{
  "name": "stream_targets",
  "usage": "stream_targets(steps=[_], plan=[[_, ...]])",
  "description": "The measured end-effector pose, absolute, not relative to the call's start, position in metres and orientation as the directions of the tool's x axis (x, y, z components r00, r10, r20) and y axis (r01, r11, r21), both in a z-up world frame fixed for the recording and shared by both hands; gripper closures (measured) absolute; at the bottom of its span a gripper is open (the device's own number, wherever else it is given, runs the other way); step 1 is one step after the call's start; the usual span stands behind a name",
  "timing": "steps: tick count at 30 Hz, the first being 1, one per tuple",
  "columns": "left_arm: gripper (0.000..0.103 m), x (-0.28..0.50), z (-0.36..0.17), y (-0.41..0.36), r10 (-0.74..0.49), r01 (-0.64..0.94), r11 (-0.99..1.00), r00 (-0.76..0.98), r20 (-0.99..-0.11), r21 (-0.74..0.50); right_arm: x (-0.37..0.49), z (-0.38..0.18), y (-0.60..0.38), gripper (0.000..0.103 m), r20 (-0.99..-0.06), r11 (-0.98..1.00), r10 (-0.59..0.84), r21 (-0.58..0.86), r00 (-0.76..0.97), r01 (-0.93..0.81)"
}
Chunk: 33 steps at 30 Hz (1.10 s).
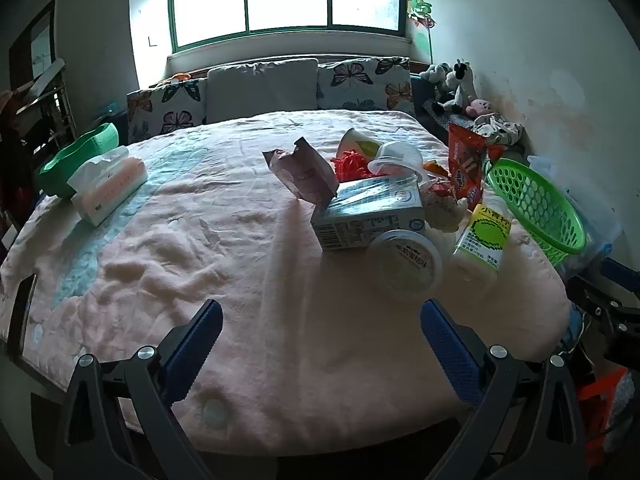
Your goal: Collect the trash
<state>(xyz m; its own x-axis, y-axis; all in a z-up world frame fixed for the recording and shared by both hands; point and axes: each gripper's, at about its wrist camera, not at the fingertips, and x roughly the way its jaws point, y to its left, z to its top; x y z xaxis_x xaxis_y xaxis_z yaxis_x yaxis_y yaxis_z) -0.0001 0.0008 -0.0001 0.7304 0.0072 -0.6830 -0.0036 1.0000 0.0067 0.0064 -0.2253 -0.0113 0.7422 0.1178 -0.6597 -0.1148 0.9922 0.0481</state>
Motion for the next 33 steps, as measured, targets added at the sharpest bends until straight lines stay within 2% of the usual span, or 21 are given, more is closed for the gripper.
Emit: stream_targets(steps=[33], plan=[[0.007, 0.0008, 0.0036, -0.0026, 0.005, 0.000, 1.000, 0.733, -0.680, 0.007, 0.0113, -0.0145, -0.2227, 0.004, -0.664, 0.992, 0.121, 0.049, 0.738, -0.119]])
